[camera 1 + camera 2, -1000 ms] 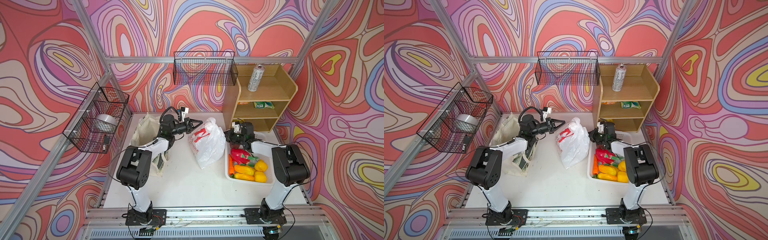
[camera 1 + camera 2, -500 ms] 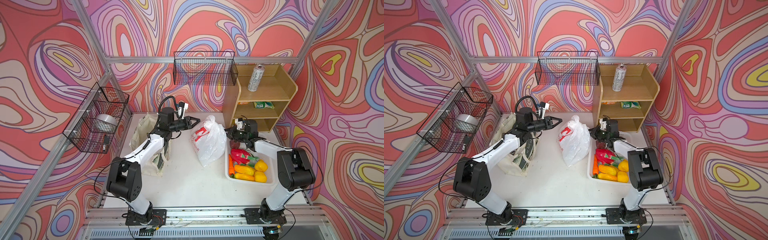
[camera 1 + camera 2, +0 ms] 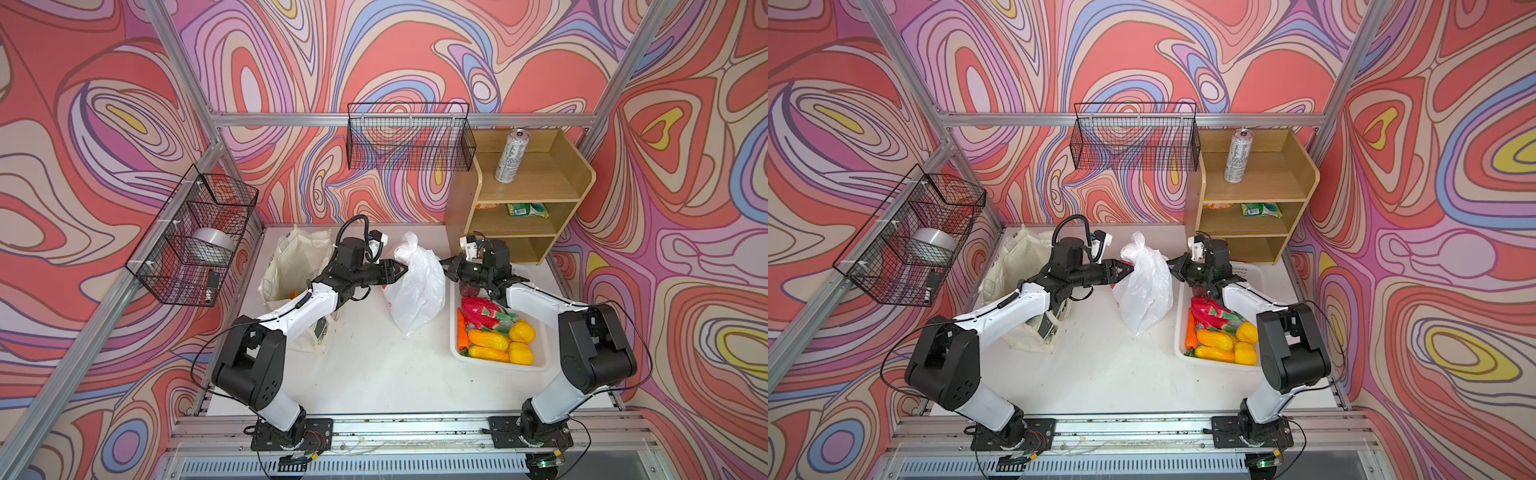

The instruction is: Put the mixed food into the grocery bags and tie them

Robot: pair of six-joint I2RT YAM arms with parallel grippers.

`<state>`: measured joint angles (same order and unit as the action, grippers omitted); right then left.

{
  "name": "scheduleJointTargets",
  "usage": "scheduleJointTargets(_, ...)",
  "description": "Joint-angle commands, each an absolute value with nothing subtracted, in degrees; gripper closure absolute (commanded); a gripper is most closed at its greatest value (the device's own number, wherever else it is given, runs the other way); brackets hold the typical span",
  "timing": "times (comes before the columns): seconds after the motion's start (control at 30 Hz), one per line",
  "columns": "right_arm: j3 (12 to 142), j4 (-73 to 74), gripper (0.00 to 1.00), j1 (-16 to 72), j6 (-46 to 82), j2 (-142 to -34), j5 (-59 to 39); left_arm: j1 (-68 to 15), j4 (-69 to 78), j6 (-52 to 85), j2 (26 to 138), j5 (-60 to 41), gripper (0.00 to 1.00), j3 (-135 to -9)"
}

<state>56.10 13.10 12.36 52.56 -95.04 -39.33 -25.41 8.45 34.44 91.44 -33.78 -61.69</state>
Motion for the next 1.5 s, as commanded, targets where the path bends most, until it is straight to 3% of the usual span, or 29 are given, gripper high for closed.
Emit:
scheduleJointTargets(0.0, 55.1, 13.3, 1.00, 12.5, 51.8, -93.9, -39.3, -25.3, 14.3, 36.5, 89.6, -30.2, 0.59, -61.1)
scheduleJointTargets(0.47, 54.6, 13.5, 1.00, 12.7, 51.9, -93.2, -39.6, -25.4, 27.4, 45.7, 95.8, -29.1, 0.53, -63.0)
scheduleJointTargets(1.33, 54.5, 13.9, 1.00, 13.1, 51.9, -92.8, -39.4, -25.3, 29.1, 49.5, 98.4, -21.2, 0.45, -61.9)
scheduleJointTargets(1.47, 54.5, 13.8, 1.00, 13.2, 51.9, -92.8, -39.4, -25.4, 33.1, 50.2, 100.8, -21.9, 0.52, -63.6)
